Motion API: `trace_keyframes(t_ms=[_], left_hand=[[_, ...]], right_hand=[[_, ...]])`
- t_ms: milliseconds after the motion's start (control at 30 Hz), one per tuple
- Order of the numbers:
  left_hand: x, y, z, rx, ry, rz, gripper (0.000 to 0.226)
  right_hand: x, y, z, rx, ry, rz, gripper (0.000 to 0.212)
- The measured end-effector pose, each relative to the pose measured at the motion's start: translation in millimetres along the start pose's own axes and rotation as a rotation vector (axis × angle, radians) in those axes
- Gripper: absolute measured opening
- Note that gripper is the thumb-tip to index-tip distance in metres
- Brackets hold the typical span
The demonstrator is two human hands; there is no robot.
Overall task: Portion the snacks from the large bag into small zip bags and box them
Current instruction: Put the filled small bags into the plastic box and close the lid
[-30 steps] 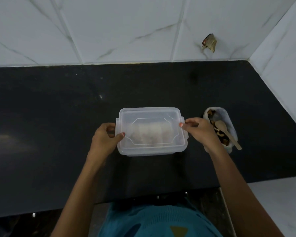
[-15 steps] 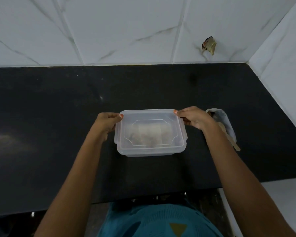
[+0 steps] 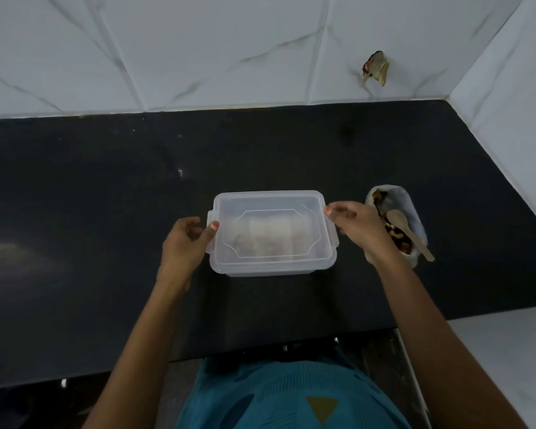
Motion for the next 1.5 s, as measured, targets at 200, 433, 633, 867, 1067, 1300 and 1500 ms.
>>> trace_keyframes(t_ms=[200, 433, 633, 867, 1067, 1300, 1500], left_hand=[[19, -5, 20, 0.102, -0.077, 0.096, 0.037], [21, -2, 20, 0.087, -0.075, 0.143, 0.033], [21, -1, 20, 0.085, -0.087, 0.163, 0.037], [2, 4, 28, -0.04, 0.343, -0.078, 0.057], [-17, 41, 34, -0.015, 0.656, -0.644, 0.062], [-6, 50, 28, 0.061, 0.656, -0.855, 0.064], [-18, 50, 31, 0.017, 0.655, -0.963, 0.062]], right_hand=[[-27, -3, 31, 0.165, 0.205, -0.15, 0.051], [-34, 3, 35, 0.158, 0.274, -0.228, 0.045], [-39, 11, 31, 0.113, 0.322, -0.246, 0.039], [-18, 13, 29, -0.131, -0.18, 0.149, 0.057], [6, 48, 30, -0.088, -0.609, 0.602, 0.062], [-4, 61, 24, -0.001, -0.617, 0.783, 0.063], [-2, 45, 19, 0.05, -0.483, 0.151, 0.047]])
Point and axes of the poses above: each hand's wrist, its own z-axis away from the middle knuckle, its own y-axis out of the palm, x = y × z, the point moved 4 cm from there along -z, towards the middle knuckle, and after that the axes turned 11 degrees about -x, right-handed, at the moved point
